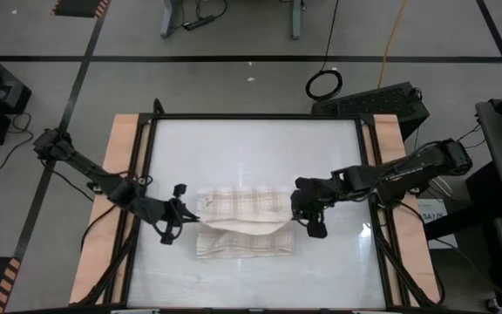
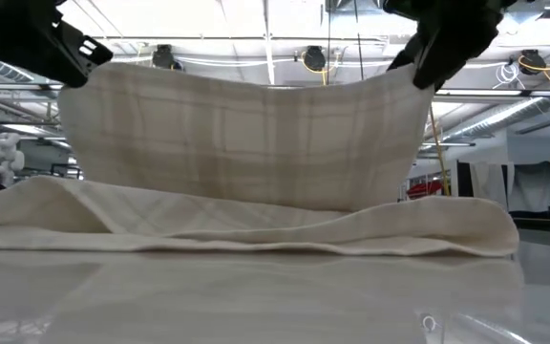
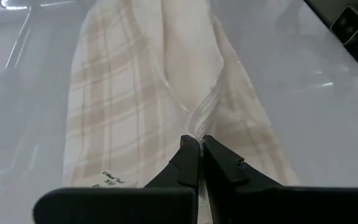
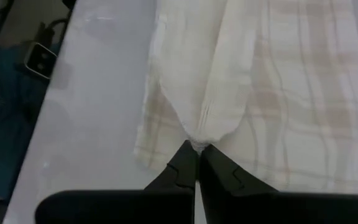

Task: Roll towel
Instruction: Roll the white towel

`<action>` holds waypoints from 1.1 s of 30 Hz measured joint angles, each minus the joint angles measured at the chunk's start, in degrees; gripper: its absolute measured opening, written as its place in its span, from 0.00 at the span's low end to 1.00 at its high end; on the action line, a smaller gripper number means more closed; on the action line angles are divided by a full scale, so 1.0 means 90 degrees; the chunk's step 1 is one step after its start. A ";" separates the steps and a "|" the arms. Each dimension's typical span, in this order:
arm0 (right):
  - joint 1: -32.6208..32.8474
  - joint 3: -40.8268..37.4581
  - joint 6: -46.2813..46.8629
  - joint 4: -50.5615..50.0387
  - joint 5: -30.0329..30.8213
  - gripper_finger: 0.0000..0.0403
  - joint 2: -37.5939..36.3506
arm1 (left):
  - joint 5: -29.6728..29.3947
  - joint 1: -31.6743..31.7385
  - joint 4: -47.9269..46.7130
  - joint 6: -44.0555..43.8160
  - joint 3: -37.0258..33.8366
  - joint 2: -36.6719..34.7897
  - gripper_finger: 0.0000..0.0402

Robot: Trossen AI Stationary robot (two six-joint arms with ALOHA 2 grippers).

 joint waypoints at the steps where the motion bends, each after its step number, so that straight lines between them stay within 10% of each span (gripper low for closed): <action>1: 0.0042 0.0000 0.0037 0.0074 0.0000 0.00 0.0000 | 0.0000 0.0000 -0.0003 -0.0004 0.0000 0.0029 0.03; 33: 0.1094 0.0002 0.0444 0.0799 0.0243 0.00 0.1049 | 0.0845 -0.0376 -0.0378 -0.1331 0.0000 0.0080 0.03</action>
